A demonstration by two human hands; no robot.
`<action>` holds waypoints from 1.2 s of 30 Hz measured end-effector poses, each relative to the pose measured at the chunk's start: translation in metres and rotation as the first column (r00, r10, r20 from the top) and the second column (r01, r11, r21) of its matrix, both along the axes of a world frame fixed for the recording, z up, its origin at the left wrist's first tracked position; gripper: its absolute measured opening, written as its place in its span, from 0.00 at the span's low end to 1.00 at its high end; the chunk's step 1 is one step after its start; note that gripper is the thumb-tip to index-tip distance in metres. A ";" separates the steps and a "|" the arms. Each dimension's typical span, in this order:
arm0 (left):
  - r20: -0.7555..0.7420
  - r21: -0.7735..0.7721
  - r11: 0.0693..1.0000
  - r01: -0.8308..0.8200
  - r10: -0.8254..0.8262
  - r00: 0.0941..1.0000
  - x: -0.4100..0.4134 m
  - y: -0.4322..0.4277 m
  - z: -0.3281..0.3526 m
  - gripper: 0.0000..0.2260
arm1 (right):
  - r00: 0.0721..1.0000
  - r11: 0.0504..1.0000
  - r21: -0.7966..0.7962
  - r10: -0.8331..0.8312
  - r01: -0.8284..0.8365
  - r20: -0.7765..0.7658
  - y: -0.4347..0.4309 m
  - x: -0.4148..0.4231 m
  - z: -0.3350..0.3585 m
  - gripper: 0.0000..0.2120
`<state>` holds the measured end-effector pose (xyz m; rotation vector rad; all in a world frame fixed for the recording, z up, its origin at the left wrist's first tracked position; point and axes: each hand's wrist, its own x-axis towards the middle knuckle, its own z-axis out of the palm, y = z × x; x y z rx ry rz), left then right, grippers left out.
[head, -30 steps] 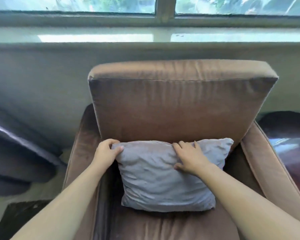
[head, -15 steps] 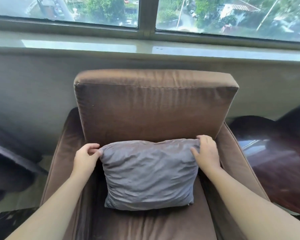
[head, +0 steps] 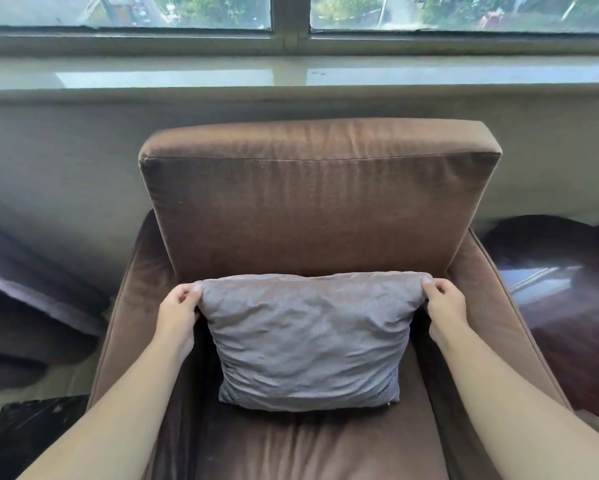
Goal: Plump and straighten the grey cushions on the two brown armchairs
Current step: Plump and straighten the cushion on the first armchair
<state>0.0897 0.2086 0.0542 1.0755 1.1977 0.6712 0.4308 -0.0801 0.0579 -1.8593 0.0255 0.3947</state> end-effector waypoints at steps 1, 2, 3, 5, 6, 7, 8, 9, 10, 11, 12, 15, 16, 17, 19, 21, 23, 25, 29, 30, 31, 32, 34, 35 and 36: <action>-0.002 0.032 0.999 -0.018 0.018 1.000 -0.001 -0.003 -0.001 0.06 | 1.000 1.000 0.015 -0.016 0.016 0.020 -0.003 -0.003 0.003 0.11; -0.006 0.072 0.997 -0.033 0.033 0.999 -0.001 -0.006 -0.002 0.06 | 0.999 1.000 0.013 -0.013 0.013 0.047 -0.007 -0.006 0.007 0.12; -0.003 0.109 0.993 -0.043 0.044 0.999 -0.002 -0.011 0.001 0.07 | 0.998 1.000 0.007 0.002 -0.002 0.069 -0.010 -0.009 0.011 0.12; 0.002 0.172 0.984 -0.049 0.049 0.999 -0.005 -0.018 0.007 0.09 | 0.997 1.000 0.004 0.006 -0.006 0.083 -0.017 -0.013 0.018 0.12; 0.011 0.199 0.979 -0.044 0.043 0.999 -0.008 -0.021 0.010 0.09 | 0.996 1.000 0.008 -0.003 0.003 0.087 -0.020 -0.014 0.022 0.12; 0.016 0.223 0.974 -0.032 0.029 0.999 -0.012 -0.024 0.013 0.09 | 0.995 1.000 0.009 -0.003 0.002 0.098 -0.023 -0.015 0.027 0.11; 0.021 0.249 0.968 -0.024 0.019 1.000 -0.016 -0.025 0.015 0.09 | 0.993 1.000 0.002 0.009 -0.009 0.117 -0.025 -0.015 0.031 0.11; 0.024 0.273 0.962 -0.021 0.015 1.000 -0.019 -0.027 0.018 0.09 | 0.990 1.000 -0.012 0.026 -0.025 0.139 -0.028 -0.016 0.035 0.11; 0.021 0.280 0.960 -0.026 0.021 1.000 -0.024 -0.027 0.020 0.09 | 0.987 0.999 -0.029 0.042 -0.038 0.154 -0.030 -0.017 0.038 0.11; 0.021 0.279 0.960 -0.032 0.027 0.999 -0.027 -0.028 0.021 0.09 | 0.986 0.998 -0.047 0.056 -0.049 0.159 -0.031 -0.016 0.042 0.12; 0.029 0.270 0.962 -0.038 0.031 0.999 -0.031 -0.027 0.021 0.10 | 0.985 0.997 -0.057 0.062 -0.053 0.159 -0.032 -0.016 0.045 0.12; 0.043 0.248 0.967 -0.061 0.052 0.998 -0.041 -0.027 0.022 0.11 | 0.989 0.999 -0.034 0.042 -0.038 0.139 -0.031 -0.018 0.054 0.12; 0.050 0.250 0.966 -0.068 0.058 0.997 -0.042 -0.026 0.022 0.11 | 0.989 0.999 -0.026 0.035 -0.032 0.142 -0.030 -0.019 0.057 0.12; 0.056 0.256 0.964 -0.073 0.061 0.997 -0.043 -0.027 0.024 0.11 | 0.986 0.999 -0.024 0.034 -0.030 0.162 -0.030 -0.021 0.059 0.12; 0.079 0.274 0.960 -0.063 0.042 0.996 -0.043 -0.028 0.032 0.11 | 0.976 0.999 -0.031 0.045 -0.040 0.211 -0.030 -0.026 0.064 0.13; 0.082 0.288 0.957 -0.041 0.018 0.996 -0.043 -0.030 0.038 0.10 | 0.970 0.996 -0.048 0.082 -0.073 0.229 -0.031 -0.029 0.070 0.13; 0.102 0.316 0.948 -0.042 0.010 0.995 -0.044 -0.029 0.048 0.09 | 0.965 0.996 -0.051 0.082 -0.072 0.250 -0.035 -0.029 0.072 0.12; 0.132 0.337 0.941 -0.046 0.002 0.991 -0.043 -0.026 0.058 0.10 | 0.964 0.999 -0.026 0.045 -0.039 0.263 -0.038 -0.026 0.076 0.11; 0.122 0.316 0.946 -0.070 0.033 0.992 -0.045 -0.025 0.056 0.12 | 0.958 0.995 -0.071 0.086 -0.070 0.272 -0.035 -0.025 0.082 0.12; 0.103 0.311 0.947 -0.082 0.053 0.993 -0.044 -0.026 0.055 0.12 | 0.957 0.994 -0.087 0.088 -0.066 0.276 -0.033 -0.025 0.083 0.12; 0.080 0.316 0.945 -0.089 0.067 0.995 -0.043 -0.027 0.053 0.13 | 0.957 0.994 -0.096 0.082 -0.057 0.278 -0.031 -0.025 0.083 0.13; 0.066 0.327 0.941 -0.085 0.067 0.996 -0.043 -0.029 0.052 0.13 | 0.956 0.993 -0.102 0.078 -0.051 0.284 -0.031 -0.025 0.083 0.13; 0.042 0.326 0.944 -0.058 0.046 0.998 -0.044 -0.033 0.052 0.12 | 0.955 0.991 -0.127 0.078 -0.043 0.288 -0.035 -0.025 0.079 0.13; 0.026 0.322 0.946 -0.039 0.033 0.999 -0.045 -0.034 0.050 0.12 | 0.957 0.990 -0.138 0.069 -0.031 0.281 -0.038 -0.024 0.076 0.13; 0.007 0.324 0.946 -0.025 0.024 1.000 -0.047 -0.034 0.049 0.12 | 0.958 0.989 -0.149 0.062 -0.021 0.281 -0.040 -0.026 0.073 0.13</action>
